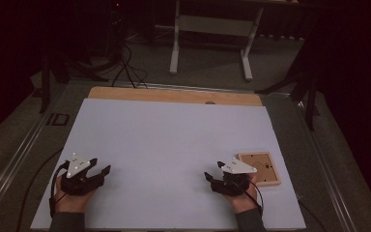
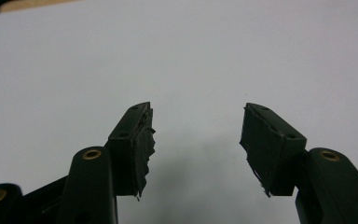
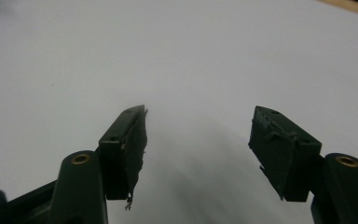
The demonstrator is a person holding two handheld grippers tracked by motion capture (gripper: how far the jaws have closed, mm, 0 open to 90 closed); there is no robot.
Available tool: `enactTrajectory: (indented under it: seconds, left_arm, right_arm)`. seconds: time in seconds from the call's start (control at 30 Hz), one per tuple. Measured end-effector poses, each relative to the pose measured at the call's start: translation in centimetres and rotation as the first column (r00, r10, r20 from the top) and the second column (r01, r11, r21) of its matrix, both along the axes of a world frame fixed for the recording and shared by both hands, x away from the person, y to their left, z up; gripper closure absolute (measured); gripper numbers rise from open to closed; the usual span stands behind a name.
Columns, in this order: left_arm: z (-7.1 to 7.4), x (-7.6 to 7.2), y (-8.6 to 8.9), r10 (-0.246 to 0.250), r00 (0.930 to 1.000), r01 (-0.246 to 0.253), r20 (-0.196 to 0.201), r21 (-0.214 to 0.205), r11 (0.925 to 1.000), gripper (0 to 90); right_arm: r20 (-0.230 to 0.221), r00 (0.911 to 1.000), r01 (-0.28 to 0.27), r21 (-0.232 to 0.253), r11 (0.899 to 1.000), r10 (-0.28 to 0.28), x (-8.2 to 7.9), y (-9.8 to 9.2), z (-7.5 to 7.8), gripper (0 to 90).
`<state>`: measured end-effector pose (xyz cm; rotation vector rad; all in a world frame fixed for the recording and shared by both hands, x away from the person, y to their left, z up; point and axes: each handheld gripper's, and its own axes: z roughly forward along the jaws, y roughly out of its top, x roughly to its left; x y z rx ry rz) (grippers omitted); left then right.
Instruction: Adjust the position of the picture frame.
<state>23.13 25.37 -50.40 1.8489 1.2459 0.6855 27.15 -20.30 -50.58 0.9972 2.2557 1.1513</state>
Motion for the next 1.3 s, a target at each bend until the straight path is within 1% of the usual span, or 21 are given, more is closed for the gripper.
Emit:
enactTrajectory:
  seconds: [0.03,0.1,0.17,0.2,0.23,0.27,0.33,0.43,0.6,0.63,0.73,0.77,0.9,0.97,1.07,1.17,1.2,1.3]
  left_arm:
    - [0.0,0.0,0.0,0.000,1.0000,0.000,0.000,0.000,1.0000,43.3]
    - [0.1,0.0,0.5,0.025,0.9997,-0.025,-0.001,-0.016,0.9996,43.2]
    - [0.1,0.0,0.5,0.025,0.9997,-0.025,-0.001,-0.016,0.9996,43.1]
    - [0.2,0.0,0.9,0.044,0.9990,-0.044,0.006,-0.036,0.9984,43.1]
    - [0.2,-0.1,1.0,0.046,0.9989,-0.046,0.006,-0.037,0.9983,43.3]
    - [0.2,-0.1,1.0,0.047,0.9989,-0.047,0.007,-0.040,0.9981,43.3]
    - [0.2,-0.1,1.0,0.044,0.9990,-0.044,0.008,-0.036,0.9984,43.2]
    - [0.3,0.0,0.7,0.036,0.9993,-0.036,0.011,-0.015,0.9992,43.2]
    - [0.4,0.0,0.4,0.025,0.9995,-0.025,0.019,0.012,0.9996,43.3]
    - [0.3,0.1,0.4,0.024,0.9996,-0.024,0.017,0.011,0.9996,43.3]
    - [0.3,0.3,0.3,0.022,0.9997,-0.022,0.014,0.028,0.9994,43.2]
    - [0.2,0.4,0.3,0.022,0.9997,-0.023,0.011,0.032,0.9992,43.2]
    - [0.1,0.5,0.3,0.024,0.9997,-0.024,0.007,0.034,0.9991,43.3]
    - [0.1,0.5,0.3,0.024,0.9997,-0.024,0.007,0.034,0.9991,43.2]
    - [0.1,0.5,0.3,0.025,0.9997,-0.025,0.008,0.037,0.9990,43.2]
    - [0.1,0.5,0.3,0.025,0.9996,-0.026,0.009,0.038,0.9990,43.3]
    - [0.2,0.5,0.4,0.031,0.9995,-0.031,0.012,0.033,0.9990,43.2]
    - [0.1,0.5,0.4,0.031,0.9995,-0.031,0.009,0.034,0.9989,43.3]
  right_arm:
    - [0.007,1.0000,-0.001,0.006,1.000,0.001,-0.1,-0.1,0.1,36.3]
    - [0.017,0.9999,-0.002,0.014,1.000,0.002,-0.3,-0.4,0.4,37.0]
    - [0.018,0.9998,0.000,0.017,1.000,0.000,-0.3,-0.5,0.5,37.0]
    - [0.018,0.9998,0.000,0.017,1.000,0.000,-0.3,-0.5,0.5,37.1]
    - [0.012,0.9998,0.013,0.038,0.999,-0.014,-0.2,-1.0,0.7,38.1]
    - [0.014,0.9997,0.021,0.036,0.999,-0.021,-0.2,-1.1,0.8,39.0]
    - [0.022,0.9994,0.025,0.039,0.999,-0.026,-0.2,-1.3,0.9,40.0]
    - [0.031,0.9991,0.028,0.042,0.999,-0.029,-0.3,-1.6,1.3,41.5]
    - [0.038,0.9984,0.041,0.029,0.999,-0.042,-0.3,-2.2,1.6,41.9]
    - [0.034,0.9985,0.042,0.025,0.999,-0.043,-0.3,-2.3,1.6,41.2]
    - [0.037,0.9979,0.053,0.007,0.999,-0.054,-0.2,-2.6,1.7,40.9]
    - [0.036,0.9977,0.057,0.009,0.998,-0.057,-0.2,-2.6,1.8,41.0]
    - [0.053,0.9964,0.067,0.001,0.998,-0.067,-0.3,-3.1,2.2,40.8]
    - [0.055,0.9960,0.071,0.006,0.997,-0.071,-0.3,-3.4,2.3,40.8]
    - [0.046,0.9941,0.098,0.011,0.995,-0.098,-0.2,-4.3,2.4,40.9]
    - [0.048,0.9928,0.109,0.014,0.994,-0.110,-0.2,-4.9,2.5,41.0]
    - [0.048,0.9913,0.122,0.017,0.992,-0.122,-0.3,-5.5,2.6,42.1]
    - [0.047,0.9896,0.136,0.018,0.991,-0.136,-0.3,-6.1,2.8,43.4]
